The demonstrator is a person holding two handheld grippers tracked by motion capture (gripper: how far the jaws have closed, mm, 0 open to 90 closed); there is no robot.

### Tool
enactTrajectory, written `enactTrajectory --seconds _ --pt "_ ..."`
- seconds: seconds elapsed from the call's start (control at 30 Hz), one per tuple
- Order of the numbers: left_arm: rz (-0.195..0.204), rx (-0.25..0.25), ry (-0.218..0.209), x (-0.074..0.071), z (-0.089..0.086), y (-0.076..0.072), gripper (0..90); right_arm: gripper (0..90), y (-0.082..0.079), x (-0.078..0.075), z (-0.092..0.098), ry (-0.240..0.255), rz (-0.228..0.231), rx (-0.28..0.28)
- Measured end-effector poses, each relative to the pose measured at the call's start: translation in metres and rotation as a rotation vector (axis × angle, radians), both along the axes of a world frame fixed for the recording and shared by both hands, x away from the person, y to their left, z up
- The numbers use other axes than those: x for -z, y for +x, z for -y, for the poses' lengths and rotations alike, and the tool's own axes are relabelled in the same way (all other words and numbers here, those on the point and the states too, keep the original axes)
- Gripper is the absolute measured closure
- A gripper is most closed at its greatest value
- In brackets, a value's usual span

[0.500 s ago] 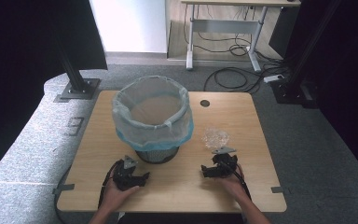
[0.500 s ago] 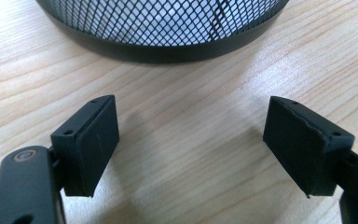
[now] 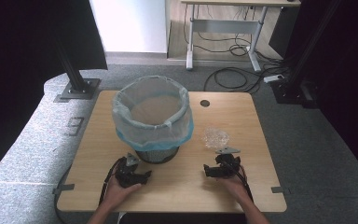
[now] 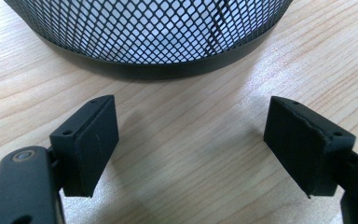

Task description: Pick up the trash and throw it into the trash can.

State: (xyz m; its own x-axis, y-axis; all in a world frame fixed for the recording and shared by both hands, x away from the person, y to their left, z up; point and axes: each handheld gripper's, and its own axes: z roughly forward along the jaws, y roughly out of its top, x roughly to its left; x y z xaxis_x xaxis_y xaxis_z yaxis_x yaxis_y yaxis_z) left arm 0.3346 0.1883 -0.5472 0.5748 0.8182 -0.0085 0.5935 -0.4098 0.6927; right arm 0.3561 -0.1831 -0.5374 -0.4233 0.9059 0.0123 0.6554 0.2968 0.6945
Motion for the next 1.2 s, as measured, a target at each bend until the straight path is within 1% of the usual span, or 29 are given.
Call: enactTrajectory --seconds 0.1,0.13,0.3,0.53,0.7,0.8,1.07,1.2 --pt "0.0 0.002 -0.001 0.0 0.0 0.0 17.7 2.8 0.0 0.0 0.0 -0.001 0.004 -0.001" --pt "-0.001 0.002 -0.001 0.0 0.0 0.0 17.7 4.1 -0.001 -0.001 0.0 0.002 0.01 0.008" --pt "0.0 0.002 -0.001 0.0 0.0 0.0 17.7 5.2 -0.001 -0.003 -0.002 0.006 0.031 0.011" --pt "-0.001 0.002 -0.001 0.0 0.0 0.0 17.7 6.1 0.0 -0.003 -0.005 -0.001 0.036 0.013" --pt "-0.001 0.002 -0.001 0.0 0.0 0.0 17.7 6.1 0.0 -0.003 -0.003 -0.013 0.034 0.03" --pt "0.0 0.002 -0.001 0.0 0.0 0.0 17.7 6.0 0.001 -0.004 0.0 -0.014 0.037 0.053" --pt "-0.001 0.002 -0.001 0.0 0.0 0.0 17.7 5.9 0.004 -0.004 0.004 -0.018 0.043 0.072" --pt "-0.001 0.003 -0.001 0.0 0.001 0.0 17.7 5.7 0.006 -0.005 0.009 -0.022 0.055 0.082"
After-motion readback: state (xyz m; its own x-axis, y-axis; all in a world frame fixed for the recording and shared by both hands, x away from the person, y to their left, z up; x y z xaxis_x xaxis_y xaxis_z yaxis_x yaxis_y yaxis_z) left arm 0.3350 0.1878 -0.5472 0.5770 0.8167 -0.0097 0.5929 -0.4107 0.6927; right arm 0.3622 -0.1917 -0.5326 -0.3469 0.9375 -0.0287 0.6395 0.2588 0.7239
